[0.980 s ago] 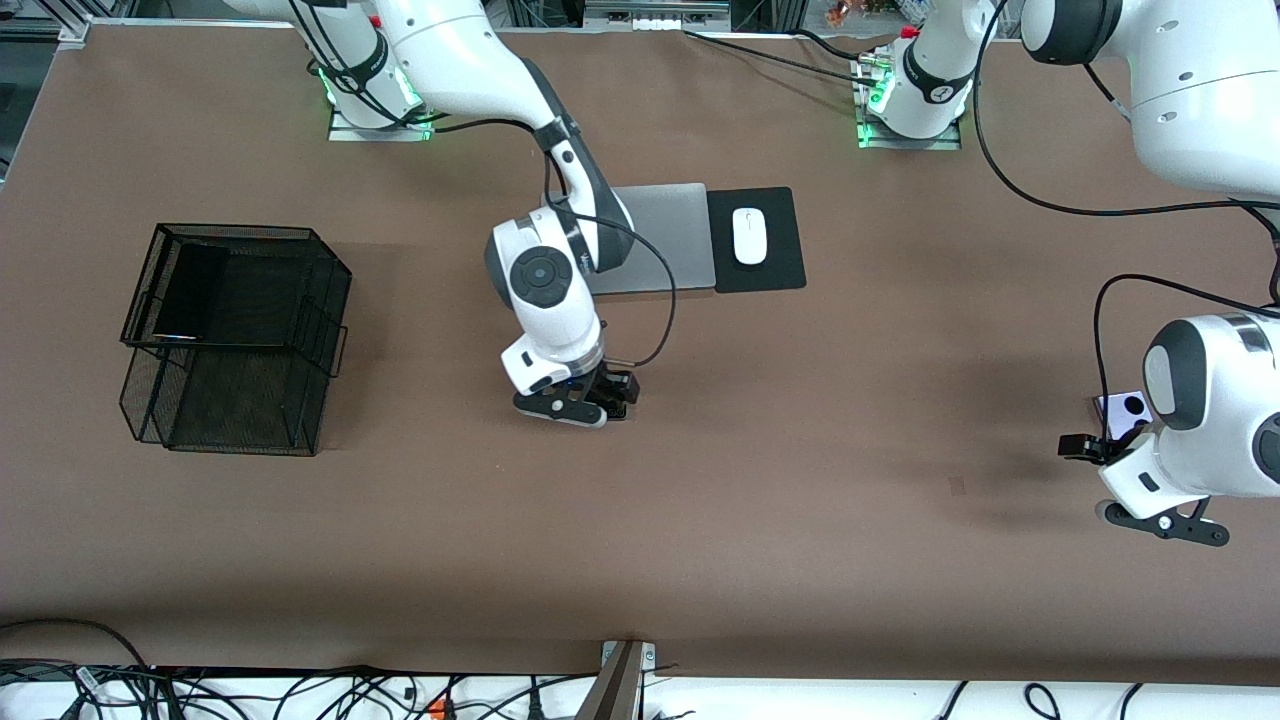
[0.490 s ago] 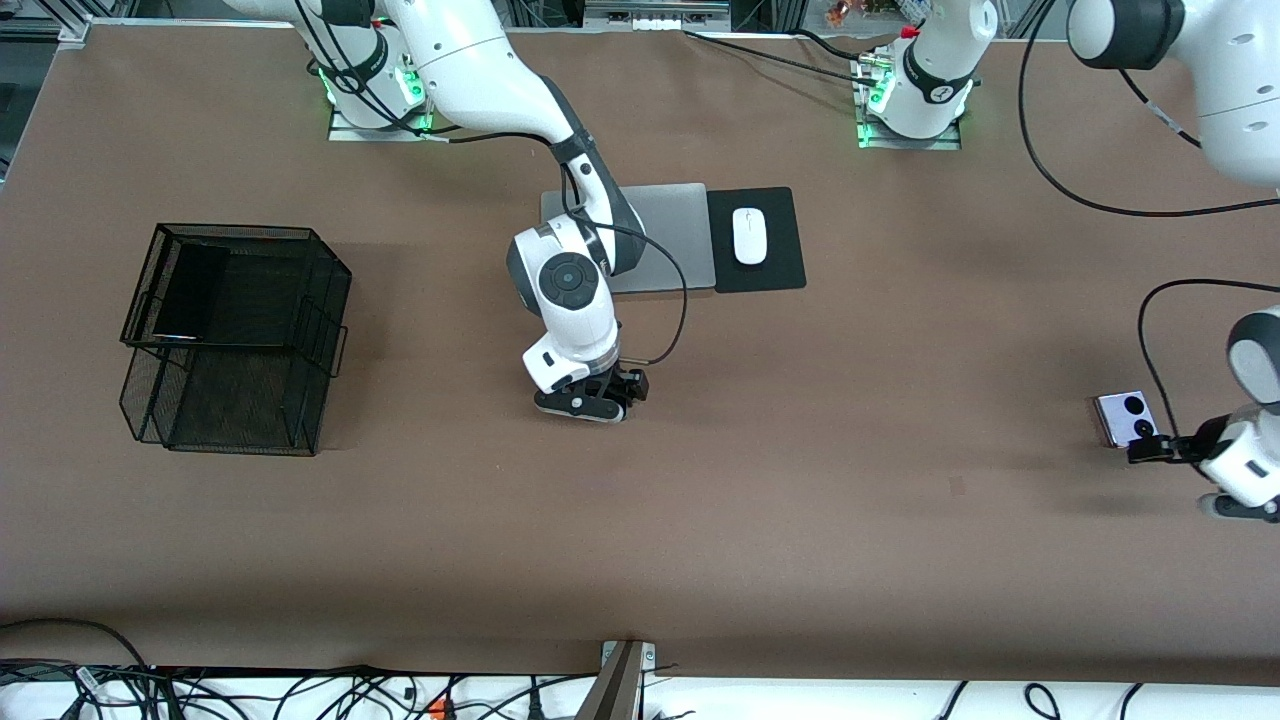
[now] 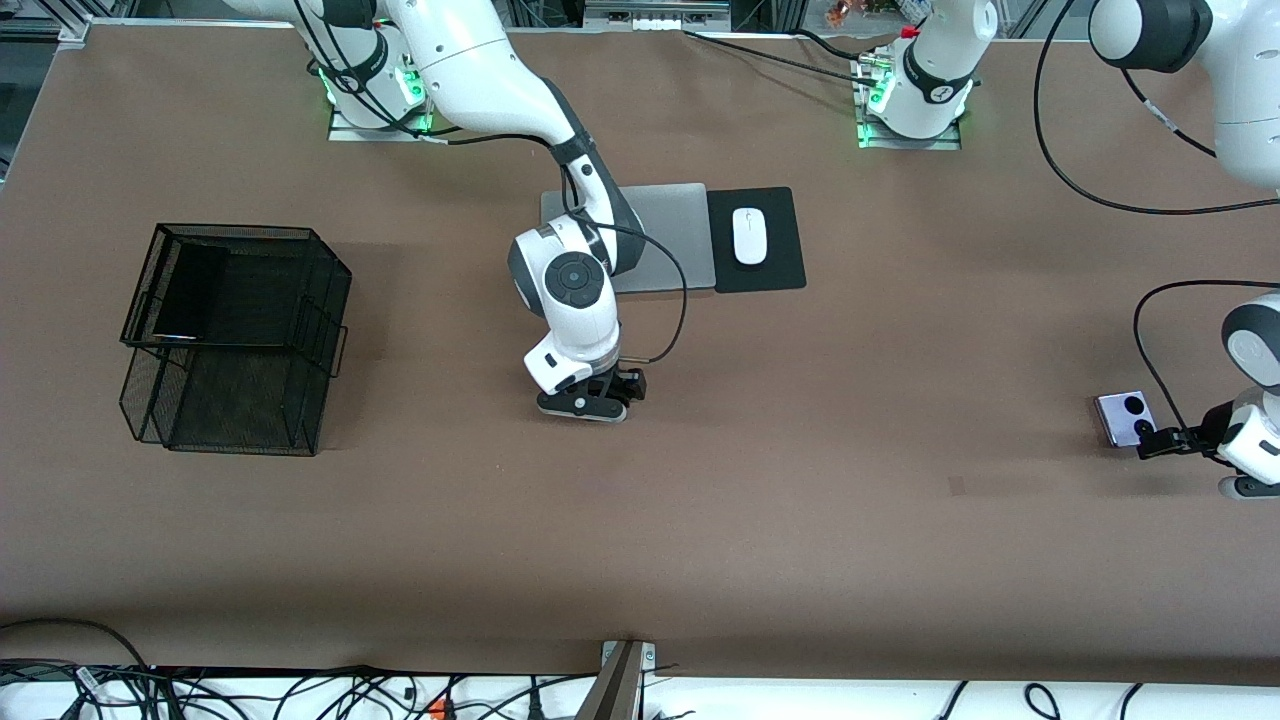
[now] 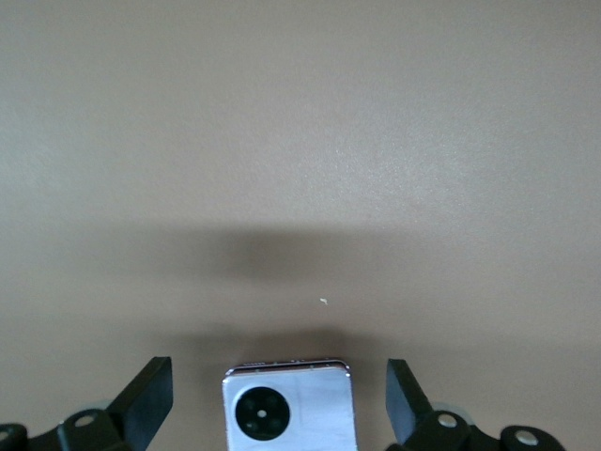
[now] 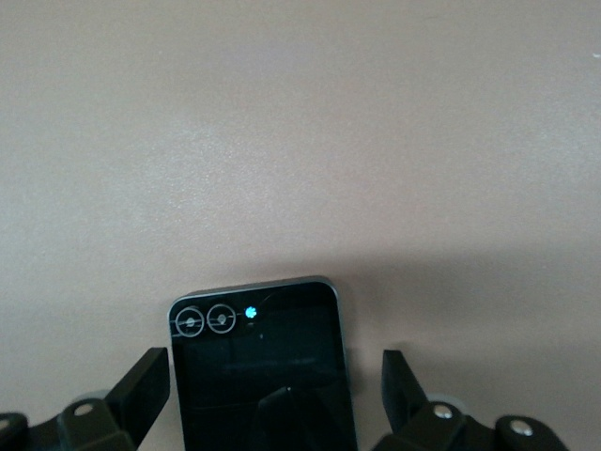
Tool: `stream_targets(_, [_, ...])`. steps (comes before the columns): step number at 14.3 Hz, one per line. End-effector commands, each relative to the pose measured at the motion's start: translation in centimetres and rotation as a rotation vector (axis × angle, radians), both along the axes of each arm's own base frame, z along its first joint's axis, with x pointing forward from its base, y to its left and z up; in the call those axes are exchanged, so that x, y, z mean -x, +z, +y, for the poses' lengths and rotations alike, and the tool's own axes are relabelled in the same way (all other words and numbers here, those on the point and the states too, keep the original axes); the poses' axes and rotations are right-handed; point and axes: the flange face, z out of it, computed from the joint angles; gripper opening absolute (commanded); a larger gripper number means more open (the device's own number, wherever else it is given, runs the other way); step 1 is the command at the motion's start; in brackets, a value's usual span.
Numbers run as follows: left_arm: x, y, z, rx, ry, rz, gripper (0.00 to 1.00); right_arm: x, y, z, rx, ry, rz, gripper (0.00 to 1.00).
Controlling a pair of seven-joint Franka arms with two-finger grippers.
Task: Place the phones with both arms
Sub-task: 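Grasp the flip phone with the right gripper while the left gripper grasps the white phone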
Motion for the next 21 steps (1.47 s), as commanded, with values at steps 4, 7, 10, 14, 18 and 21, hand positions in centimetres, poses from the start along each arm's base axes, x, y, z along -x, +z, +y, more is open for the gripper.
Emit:
stream_targets(4, [3.4,-1.6,-1.1,0.025,0.083,-0.013,1.0,0.4,-0.2,1.0,0.01,0.135,-0.002,1.0])
stream_targets(7, [4.1,-2.6,-1.2,0.019,0.088,-0.018,1.0,0.5,-1.0,0.4,0.025,0.176,0.005,1.0])
stream_targets(10, [4.8,-3.5,-1.2,0.01,0.091,-0.029,1.0,0.6,-1.1,0.6,0.019,0.175,-0.003,1.0])
stream_targets(14, [5.4,-4.0,-0.2,0.008,0.106,-0.029,1.0,0.7,-1.2,0.5,0.015,0.175,-0.017,0.93])
stream_targets(18, [5.9,-4.9,0.3,0.0,0.115,-0.037,1.0,0.7,-1.2,0.4,0.016,0.172,-0.014,0.22])
stream_targets(21, [6.3,-5.4,0.2,-0.005,0.116,-0.045,1.0,0.4,-0.3,0.2,0.018,0.185,-0.019,0.18])
